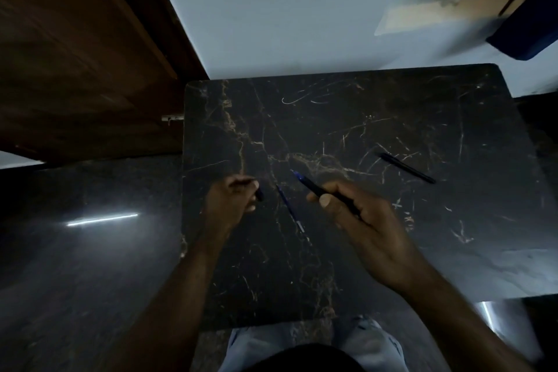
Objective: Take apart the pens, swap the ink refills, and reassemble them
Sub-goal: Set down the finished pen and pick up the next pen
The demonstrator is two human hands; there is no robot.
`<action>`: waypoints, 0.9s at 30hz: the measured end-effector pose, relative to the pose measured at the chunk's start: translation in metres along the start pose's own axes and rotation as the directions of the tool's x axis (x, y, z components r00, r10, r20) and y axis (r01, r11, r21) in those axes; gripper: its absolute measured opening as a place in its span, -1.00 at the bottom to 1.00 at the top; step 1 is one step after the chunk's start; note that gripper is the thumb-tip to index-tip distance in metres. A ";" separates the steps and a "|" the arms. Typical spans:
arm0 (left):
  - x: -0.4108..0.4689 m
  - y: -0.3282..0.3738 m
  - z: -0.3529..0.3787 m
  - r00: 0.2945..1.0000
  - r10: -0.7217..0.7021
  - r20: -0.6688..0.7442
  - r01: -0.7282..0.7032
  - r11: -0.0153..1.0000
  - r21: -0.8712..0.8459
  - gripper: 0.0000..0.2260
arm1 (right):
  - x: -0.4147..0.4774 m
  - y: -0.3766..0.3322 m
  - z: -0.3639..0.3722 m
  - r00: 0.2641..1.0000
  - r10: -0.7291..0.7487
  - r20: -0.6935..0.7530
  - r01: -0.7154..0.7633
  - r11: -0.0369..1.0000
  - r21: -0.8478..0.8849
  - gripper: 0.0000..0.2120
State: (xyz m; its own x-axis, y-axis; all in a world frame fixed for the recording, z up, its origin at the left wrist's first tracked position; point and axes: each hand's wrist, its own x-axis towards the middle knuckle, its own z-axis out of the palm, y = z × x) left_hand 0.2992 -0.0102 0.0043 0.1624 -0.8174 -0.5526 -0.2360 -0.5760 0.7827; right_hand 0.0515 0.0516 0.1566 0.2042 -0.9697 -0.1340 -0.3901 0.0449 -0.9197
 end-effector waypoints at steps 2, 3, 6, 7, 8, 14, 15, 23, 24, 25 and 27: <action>0.012 -0.017 0.008 0.998 0.004 -0.057 0.005 0.988 0.153 -0.83 | -0.001 -0.001 -0.002 0.999 0.013 -0.031 -0.010 0.996 0.088 -0.79; 0.016 -0.023 0.012 0.997 0.017 -0.078 -0.001 0.981 0.196 -0.84 | -0.002 -0.001 -0.003 0.999 0.021 -0.039 -0.016 0.993 0.121 -0.78; 0.022 -0.036 0.020 0.989 0.073 -0.128 -0.037 0.963 0.266 -0.81 | -0.003 0.004 -0.007 0.998 0.032 -0.054 -0.021 0.979 0.203 -0.81; 0.022 -0.038 0.021 0.986 0.096 -0.139 -0.054 0.959 0.280 -0.77 | -0.004 0.005 -0.008 0.998 0.035 -0.060 -0.019 0.970 0.242 -0.80; 0.021 -0.039 0.022 0.982 0.113 -0.150 -0.067 0.957 0.284 -0.74 | -0.005 0.007 -0.008 0.997 0.045 -0.064 -0.025 0.960 0.280 -0.78; 0.020 -0.040 0.022 0.972 0.167 -0.166 -0.112 0.949 0.293 -0.71 | -0.008 0.016 -0.009 0.995 0.068 -0.074 -0.036 0.929 0.369 -0.74; 0.021 -0.039 0.021 0.972 0.159 -0.171 -0.106 0.953 0.283 -0.72 | -0.008 0.017 -0.010 0.995 0.066 -0.076 -0.032 0.925 0.378 -0.74; 0.021 -0.041 0.020 0.974 0.143 -0.174 -0.095 0.962 0.257 -0.84 | -0.007 0.022 -0.014 0.994 0.063 -0.094 -0.020 0.915 0.403 -0.76; 0.021 -0.040 0.020 0.976 0.124 -0.177 -0.077 0.966 0.248 -0.84 | -0.007 0.021 -0.014 0.993 0.066 -0.094 -0.022 0.915 0.404 -0.76; 0.020 -0.037 0.020 0.979 0.095 -0.183 -0.051 0.972 0.229 -0.82 | -0.007 0.021 -0.014 0.993 0.070 -0.094 -0.025 0.913 0.407 -0.76; 0.014 -0.023 0.019 0.980 0.033 -0.195 -0.008 0.992 0.126 -0.77 | -0.007 0.018 -0.013 0.992 0.085 -0.095 -0.036 0.902 0.430 -0.76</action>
State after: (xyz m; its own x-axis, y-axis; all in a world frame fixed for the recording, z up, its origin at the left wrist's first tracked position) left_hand 0.2886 -0.0081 -0.0266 0.3379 -0.8209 -0.4603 -0.3563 -0.5642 0.7448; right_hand 0.0309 0.0562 0.1459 0.0842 -0.9808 -0.1761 0.0266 0.1789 -0.9835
